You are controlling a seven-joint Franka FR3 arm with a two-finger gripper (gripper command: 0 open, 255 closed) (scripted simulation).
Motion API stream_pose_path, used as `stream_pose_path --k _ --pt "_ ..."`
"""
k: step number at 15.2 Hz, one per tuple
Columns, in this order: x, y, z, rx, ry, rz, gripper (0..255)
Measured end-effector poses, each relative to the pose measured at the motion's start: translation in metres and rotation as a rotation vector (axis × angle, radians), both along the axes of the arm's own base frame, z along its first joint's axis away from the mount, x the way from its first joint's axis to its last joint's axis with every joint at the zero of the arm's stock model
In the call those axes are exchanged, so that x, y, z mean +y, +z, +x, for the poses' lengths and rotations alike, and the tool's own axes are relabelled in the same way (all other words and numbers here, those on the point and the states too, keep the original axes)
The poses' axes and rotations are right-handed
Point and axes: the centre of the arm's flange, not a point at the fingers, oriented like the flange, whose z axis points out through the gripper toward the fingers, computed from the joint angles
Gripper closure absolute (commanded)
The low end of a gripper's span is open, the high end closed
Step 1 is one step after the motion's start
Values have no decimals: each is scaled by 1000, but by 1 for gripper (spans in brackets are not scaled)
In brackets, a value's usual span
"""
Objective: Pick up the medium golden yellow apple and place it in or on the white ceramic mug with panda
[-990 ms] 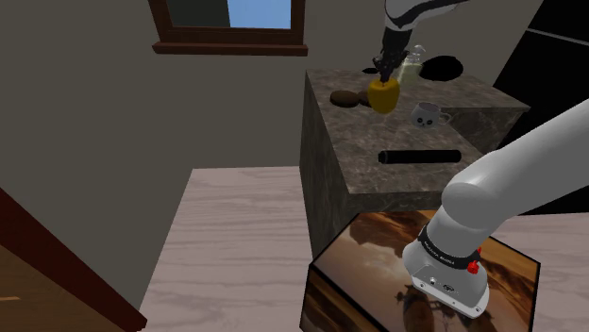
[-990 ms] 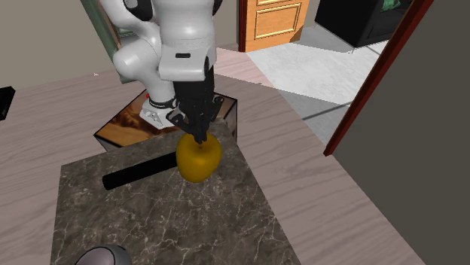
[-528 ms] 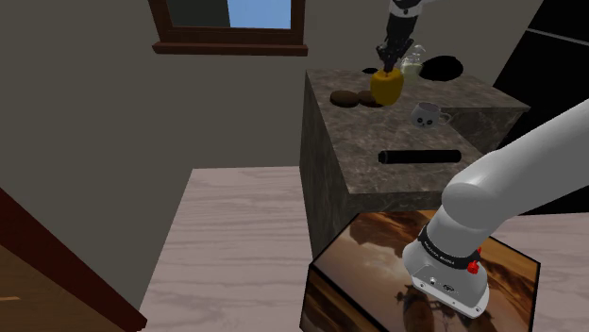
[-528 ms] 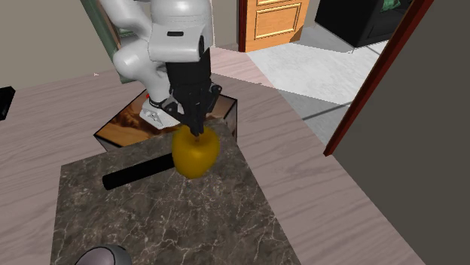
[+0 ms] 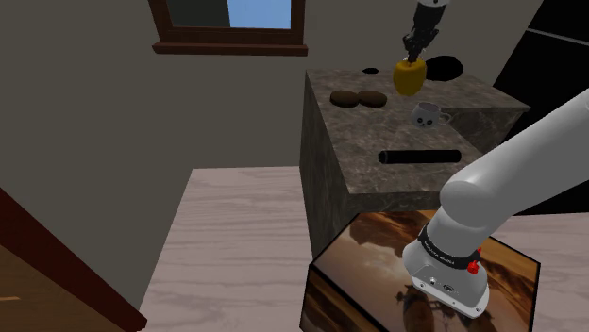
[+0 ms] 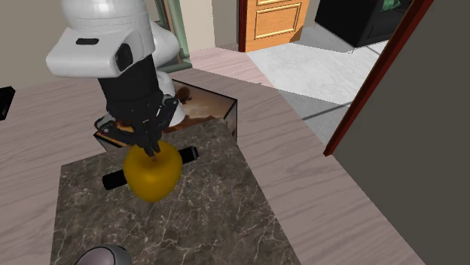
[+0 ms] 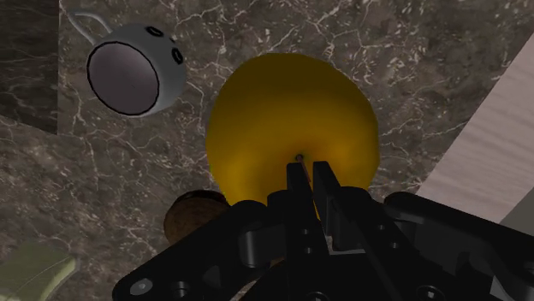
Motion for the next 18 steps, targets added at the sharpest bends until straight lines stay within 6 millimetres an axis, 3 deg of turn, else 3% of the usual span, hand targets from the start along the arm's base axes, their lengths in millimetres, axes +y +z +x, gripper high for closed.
stream_pose_path --k 18 --pt "-205 49 -96 1 -3 1 255"
